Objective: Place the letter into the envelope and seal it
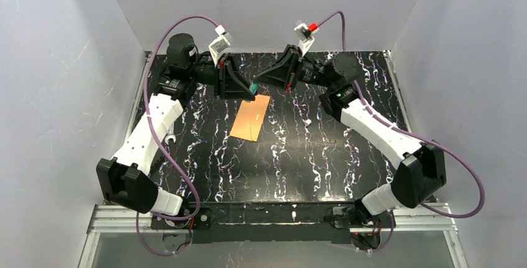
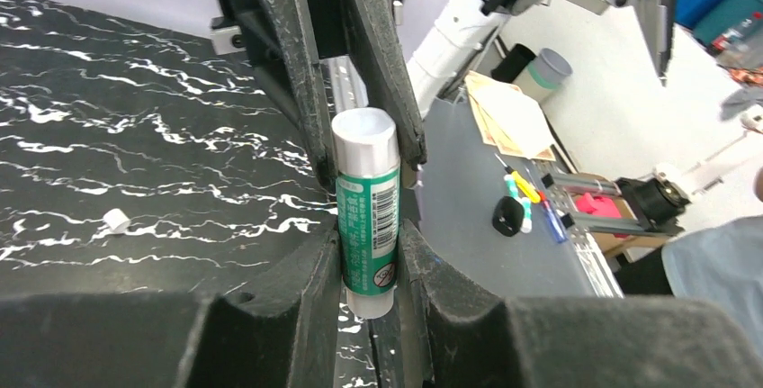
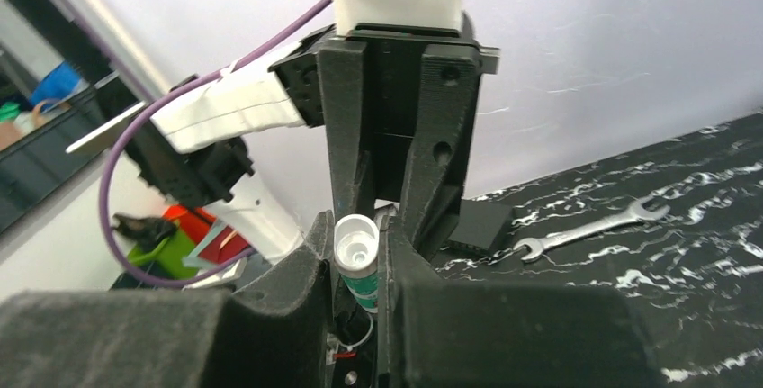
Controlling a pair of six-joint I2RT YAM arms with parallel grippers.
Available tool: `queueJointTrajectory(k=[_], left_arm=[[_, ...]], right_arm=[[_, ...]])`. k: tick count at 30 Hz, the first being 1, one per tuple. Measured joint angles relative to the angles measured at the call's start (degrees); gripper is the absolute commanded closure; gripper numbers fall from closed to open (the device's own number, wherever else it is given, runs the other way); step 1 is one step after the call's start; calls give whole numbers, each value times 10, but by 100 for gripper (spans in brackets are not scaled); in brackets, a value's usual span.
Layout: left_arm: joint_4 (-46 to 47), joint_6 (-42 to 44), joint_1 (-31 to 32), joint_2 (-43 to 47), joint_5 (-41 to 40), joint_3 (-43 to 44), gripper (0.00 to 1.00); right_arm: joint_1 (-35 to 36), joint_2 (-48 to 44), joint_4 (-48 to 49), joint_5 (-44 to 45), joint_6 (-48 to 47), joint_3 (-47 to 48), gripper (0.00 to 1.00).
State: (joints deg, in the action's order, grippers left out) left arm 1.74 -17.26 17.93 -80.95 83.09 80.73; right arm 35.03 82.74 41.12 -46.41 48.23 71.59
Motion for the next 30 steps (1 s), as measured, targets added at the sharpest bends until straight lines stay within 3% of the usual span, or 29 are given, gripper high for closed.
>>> queueJointTrajectory(k=[3, 4, 5, 6, 8, 12, 18, 25, 30], left_arm=[[0, -6, 0, 0, 25, 2, 100], [0, -6, 0, 0, 31, 3, 100], [0, -7, 0, 0, 34, 5, 100], [0, -8, 0, 0, 37, 7, 100], [2, -7, 0, 0, 37, 8, 100], [7, -2, 1, 0, -9, 7, 100], [8, 0, 2, -2, -97, -3, 100], [8, -14, 2, -2, -150, -6, 100], [9, -34, 2, -5, -168, -8, 100]], right_arm=[[0, 22, 38, -47, 20, 17, 99], [0, 28, 44, -59, 25, 25, 88], [0, 31, 44, -67, 26, 31, 49], [0, 32, 38, -70, 24, 37, 33], [3, 31, 6, -59, 12, 49, 23], [12, 13, -112, 57, -32, 63, 23], [10, -14, -203, 205, -25, 55, 35], [10, -16, -218, 236, 5, 45, 31], [10, -16, -220, 235, 8, 45, 43]])
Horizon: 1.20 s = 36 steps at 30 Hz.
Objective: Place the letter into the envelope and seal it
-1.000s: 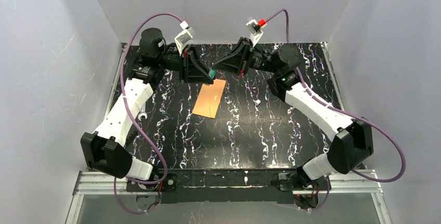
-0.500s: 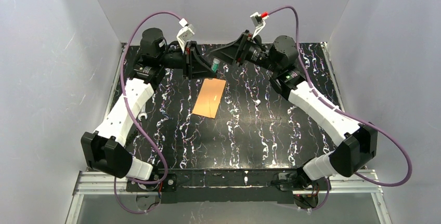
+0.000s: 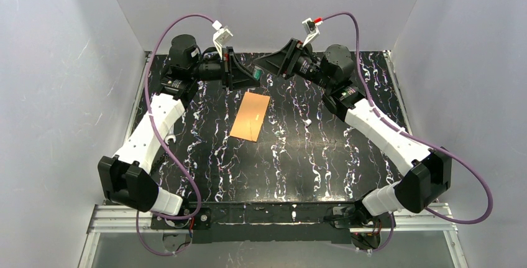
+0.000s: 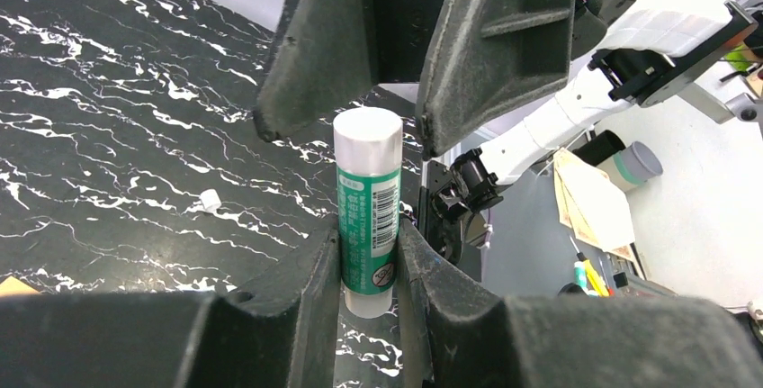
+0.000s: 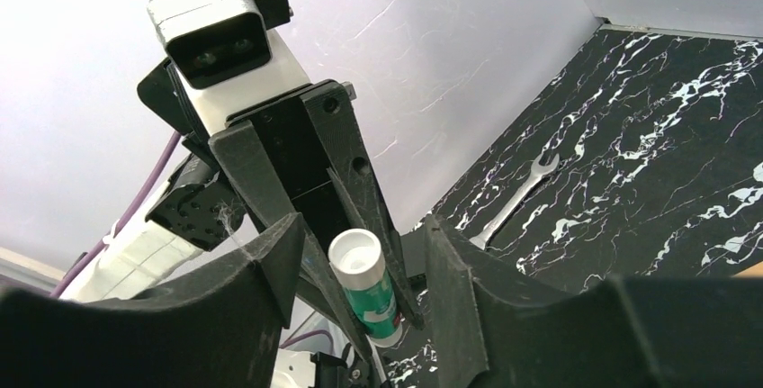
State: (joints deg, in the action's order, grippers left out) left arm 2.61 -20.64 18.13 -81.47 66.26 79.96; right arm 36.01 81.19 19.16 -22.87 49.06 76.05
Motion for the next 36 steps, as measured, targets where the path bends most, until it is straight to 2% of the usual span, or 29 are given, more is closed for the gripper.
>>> queueJointTrajectory(k=[8, 14, 19, 20, 21, 22, 23, 24, 27, 29, 31, 33, 34, 36], left_arm=[[0, -29, 0, -8, -9, -5, 97], [0, -41, 0, -14, -9, -5, 97], [0, -45, 0, -16, -13, -5, 96], [0, -45, 0, -16, -14, -5, 96], [0, -46, 0, -16, -15, -5, 95], [-1, -46, 0, -17, -17, -5, 93], [-1, -47, 0, -17, -16, -5, 83], [-1, -49, 0, -17, -17, -5, 74], [0, -51, -1, -17, -17, -5, 50], [0, -55, -3, -17, -22, -4, 44], [0, -62, -4, -17, -29, -4, 43], [1, -71, -6, -17, -34, -4, 47], [2, -76, -7, -17, -35, -4, 50], [4, -85, -10, -17, -37, -4, 65]], right_arm=[[0, 6, -25, -5, -17, 10, 47], [0, 21, -48, -11, -39, 31, 62], [0, 30, -71, -15, -45, 42, 64], [0, 31, -74, -16, -45, 43, 69], [0, 32, -76, -16, -46, 44, 79], [0, 33, -78, -17, -47, 45, 89], [0, 33, -82, -16, -51, 47, 96], [0, 33, -85, -17, -54, 48, 99], [0, 34, -92, -19, -60, 51, 99], [0, 40, -97, -28, -64, 59, 99], [0, 45, -97, -44, -70, 64, 99], [0, 49, -96, -64, -74, 66, 99], [0, 52, -96, -75, -75, 67, 99], [0, 57, -96, -92, -77, 67, 99]])
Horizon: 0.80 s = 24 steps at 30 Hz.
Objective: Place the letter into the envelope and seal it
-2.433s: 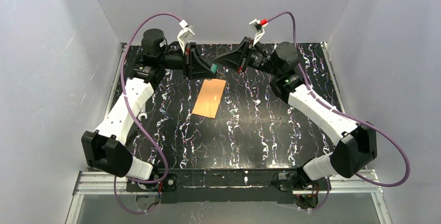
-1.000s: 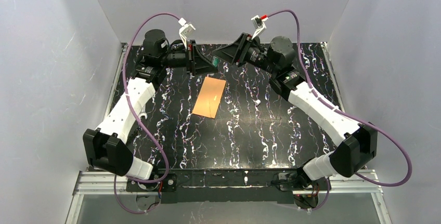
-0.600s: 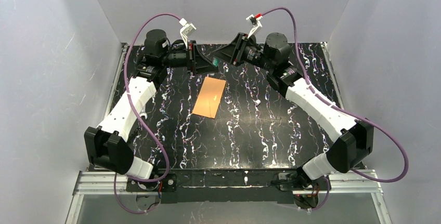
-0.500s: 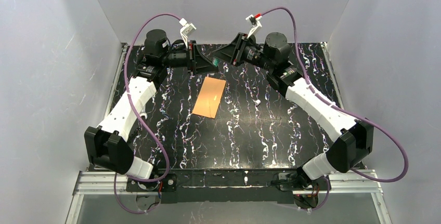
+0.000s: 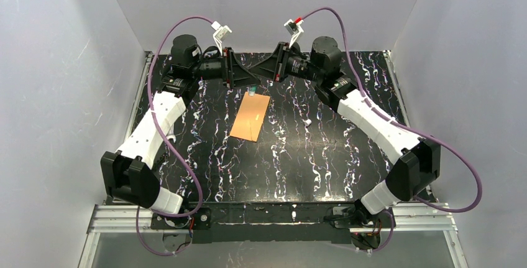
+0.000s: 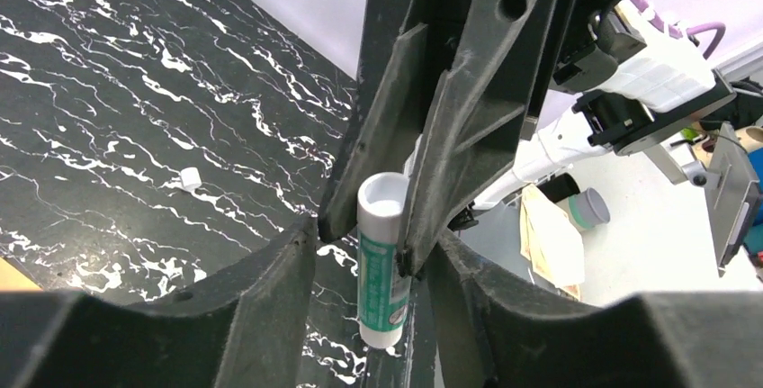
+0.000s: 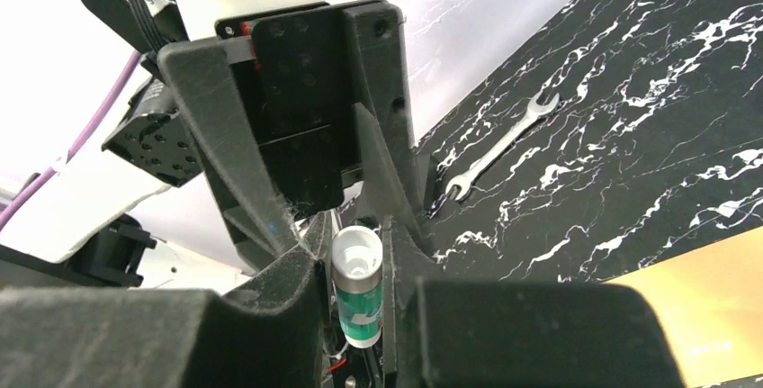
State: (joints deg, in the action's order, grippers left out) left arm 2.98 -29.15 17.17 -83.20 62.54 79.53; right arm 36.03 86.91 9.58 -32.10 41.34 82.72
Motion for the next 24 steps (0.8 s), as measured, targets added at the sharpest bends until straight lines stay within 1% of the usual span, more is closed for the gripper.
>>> queueJointTrajectory(k=[3, 4, 5, 6, 7, 8, 9, 10, 13, 16, 21, 24], left_arm=[[-4, -14, -3, -2, 8, 0, 96], [-1, -18, -4, -3, 14, -1, 100], [1, -18, -5, -6, 15, -1, 100], [2, -20, -5, -8, 17, -1, 100], [3, -23, -6, -11, 19, -1, 100], [3, -25, -6, -13, 20, -1, 100], [4, -29, -6, -15, 21, -2, 100], [4, -33, -6, -16, 19, -2, 100], [-3, -55, -6, -16, -20, -3, 100], [-57, -90, -6, -15, -107, 10, 100], [-104, -176, -9, 19, -276, 0, 100], [-114, -219, -10, 44, -339, -3, 100]], right_arm=[[-1, 9, 9, -7, -3, 0, 99], [-4, 11, 10, -11, -3, 2, 90], [-5, 14, 9, -11, -3, 3, 76], [-6, 15, 7, -9, -2, 3, 53], [-5, 16, 6, -4, 0, 3, 40], [-4, 16, 3, 4, 3, 3, 30], [-3, 16, 2, 23, -2, 3, 23], [-3, 14, 2, 39, -3, 2, 19], [2, -2, 6, 89, -13, -14, 17], [26, -29, -2, 152, -44, -24, 17], [109, -66, -4, 276, -123, -30, 19], [158, -70, -5, 348, -167, -30, 21]])
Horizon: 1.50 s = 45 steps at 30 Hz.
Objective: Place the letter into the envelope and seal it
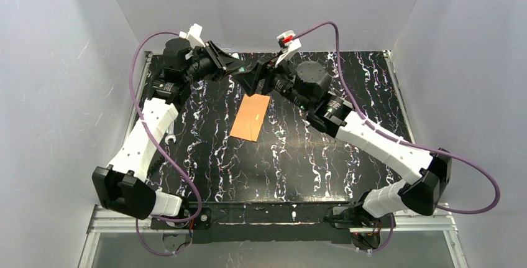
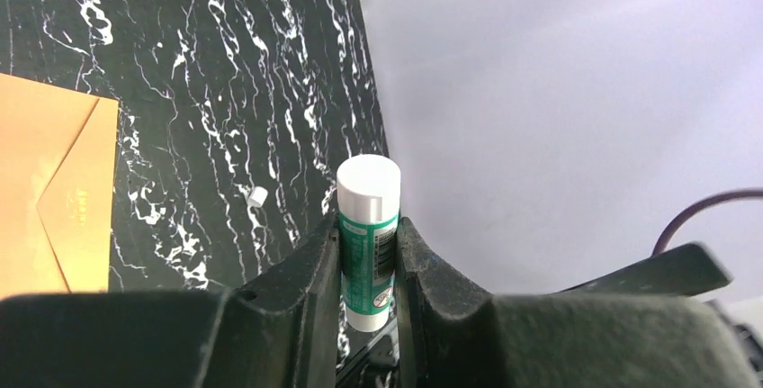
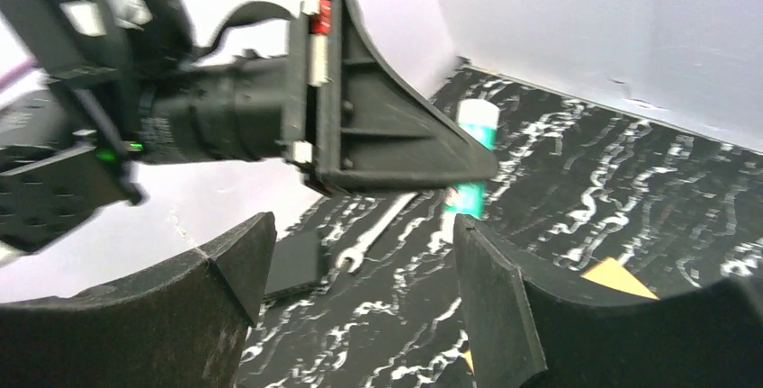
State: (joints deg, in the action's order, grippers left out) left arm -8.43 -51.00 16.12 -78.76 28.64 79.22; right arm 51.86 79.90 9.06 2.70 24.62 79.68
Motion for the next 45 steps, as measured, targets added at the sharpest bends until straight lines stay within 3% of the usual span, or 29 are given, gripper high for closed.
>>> queueJointTrajectory(k=[6, 10, 19, 25, 27, 29, 32, 34, 45], left_arm=[[-37, -39, 0, 15, -66, 17, 100], [-64, -38, 0, 23, -105, 18, 100], [-80, -34, 0, 26, -117, 19, 100], [-74, -34, 0, 26, -98, 19, 97], [-72, -32, -1, 26, -97, 20, 94], [-71, -29, -3, 26, -98, 21, 89], [-70, -24, -3, 26, -97, 21, 56], [-66, -20, -5, 26, -88, 21, 47], [18, -20, -81, 6, 152, 27, 45]], right_arm=[[32, 32, -59, 115, -55, 30, 45], [32, 96, -115, 132, -60, 116, 43], [33, 124, -157, 117, -59, 135, 48], [33, 155, -183, 115, -54, 171, 66], [33, 163, -189, 118, -53, 184, 69], [32, 170, -192, 122, -50, 193, 81], [33, 170, -193, 125, -50, 193, 97], [33, 170, -192, 125, -52, 193, 99], [8, 96, -196, -2, -146, 129, 99]])
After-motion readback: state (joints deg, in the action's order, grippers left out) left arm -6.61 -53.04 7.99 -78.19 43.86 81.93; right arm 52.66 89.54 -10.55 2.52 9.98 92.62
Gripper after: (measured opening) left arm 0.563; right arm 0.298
